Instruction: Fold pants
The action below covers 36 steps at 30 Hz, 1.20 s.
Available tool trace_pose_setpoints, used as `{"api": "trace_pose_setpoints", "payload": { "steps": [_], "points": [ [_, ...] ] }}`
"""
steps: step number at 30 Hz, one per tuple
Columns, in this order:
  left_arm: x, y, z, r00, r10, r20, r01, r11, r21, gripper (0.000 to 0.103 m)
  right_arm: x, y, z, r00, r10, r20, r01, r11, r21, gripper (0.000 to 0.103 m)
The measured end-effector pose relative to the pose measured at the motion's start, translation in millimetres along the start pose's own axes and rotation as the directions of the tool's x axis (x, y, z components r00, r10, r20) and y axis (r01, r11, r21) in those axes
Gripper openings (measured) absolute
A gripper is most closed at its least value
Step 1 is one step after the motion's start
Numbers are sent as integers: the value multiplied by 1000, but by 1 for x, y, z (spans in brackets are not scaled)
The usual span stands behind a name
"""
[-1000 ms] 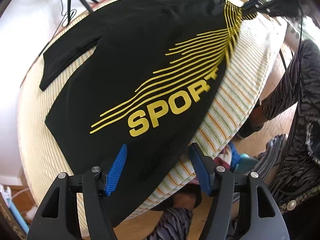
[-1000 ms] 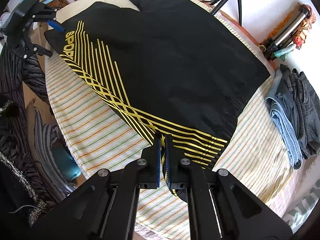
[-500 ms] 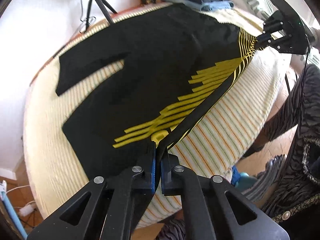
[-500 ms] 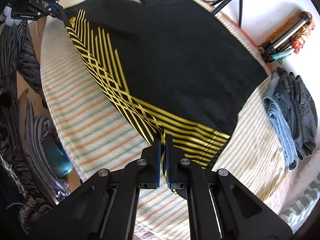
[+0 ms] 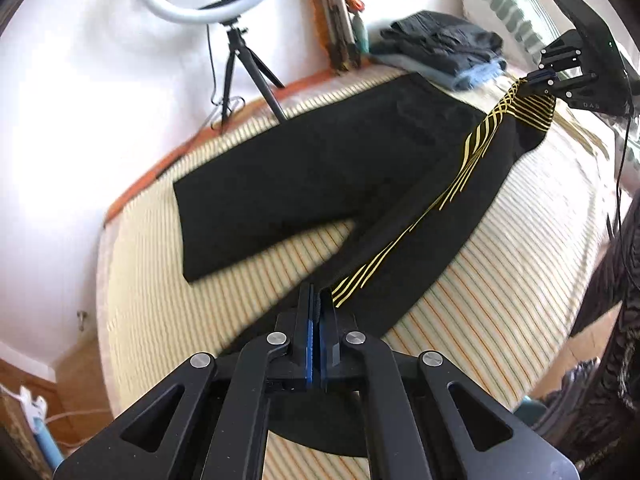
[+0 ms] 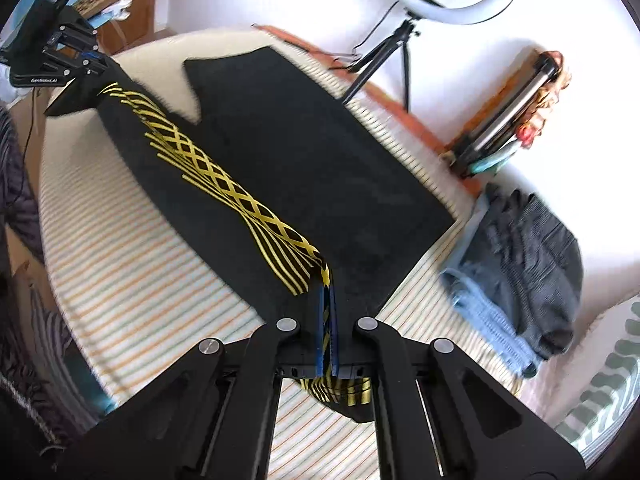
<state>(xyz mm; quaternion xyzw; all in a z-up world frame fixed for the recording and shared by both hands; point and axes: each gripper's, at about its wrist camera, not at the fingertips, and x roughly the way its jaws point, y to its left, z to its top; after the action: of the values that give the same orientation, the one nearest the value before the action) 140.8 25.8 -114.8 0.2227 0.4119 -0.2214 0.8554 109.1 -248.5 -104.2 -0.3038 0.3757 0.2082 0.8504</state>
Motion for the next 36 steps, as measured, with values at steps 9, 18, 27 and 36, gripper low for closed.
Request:
{"api": "trace_pose_setpoints", "payload": {
  "steps": [9,18,27,36],
  "points": [
    [27,33,42,998,45,34,-46,999,17,0,30,-40,32,1000,-13,10,13,998,58,2],
    [62,64,76,998,59,34,-60,998,29,0,72,-73,53,1000,-21,-15,22,997,78,2],
    [113,91,106,998,62,-1,-62,997,42,0,128,-103,71,998,-11,-56,17,994,104,2],
    [163,105,128,997,70,-35,-69,996,54,0,178,-132,78,993,22,-114,-6,991,135,2]
  ]
}}
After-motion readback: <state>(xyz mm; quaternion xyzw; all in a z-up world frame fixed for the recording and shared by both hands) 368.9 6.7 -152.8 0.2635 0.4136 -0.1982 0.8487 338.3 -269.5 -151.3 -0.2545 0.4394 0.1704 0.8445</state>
